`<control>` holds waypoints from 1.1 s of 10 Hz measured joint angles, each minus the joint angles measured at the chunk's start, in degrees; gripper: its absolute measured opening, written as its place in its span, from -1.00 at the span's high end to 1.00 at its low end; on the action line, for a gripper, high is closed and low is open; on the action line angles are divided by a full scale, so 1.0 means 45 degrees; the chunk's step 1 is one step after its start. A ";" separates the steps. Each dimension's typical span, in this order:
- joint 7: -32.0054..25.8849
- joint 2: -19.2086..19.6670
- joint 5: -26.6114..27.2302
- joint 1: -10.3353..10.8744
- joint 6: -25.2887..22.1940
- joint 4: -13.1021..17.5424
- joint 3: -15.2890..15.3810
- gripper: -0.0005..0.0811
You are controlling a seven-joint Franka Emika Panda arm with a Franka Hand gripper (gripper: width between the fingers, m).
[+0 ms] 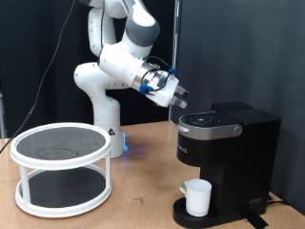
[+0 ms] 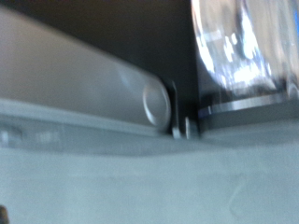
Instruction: Make a cup of coffee with the keurig machine
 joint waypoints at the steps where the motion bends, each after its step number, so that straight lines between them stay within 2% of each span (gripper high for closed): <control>1: 0.0755 -0.0470 -0.0308 0.0006 -0.0014 0.0055 0.0055 -0.81; 4: 0.3416 -0.1950 -0.2068 0.0006 -0.0510 0.0239 0.0079 -0.81; 7: 0.4745 -0.3272 -0.2825 0.0002 -0.0863 0.0150 0.0069 -0.81; 9: 0.4220 -0.3212 -0.2540 0.0003 -0.0788 0.0294 0.0071 -0.81; 10: 0.3182 -0.3121 -0.1939 0.0004 -0.0321 0.0628 0.0151 -0.81; 11: 0.2162 -0.2969 -0.1970 -0.0009 0.0062 0.1042 0.0288 -0.81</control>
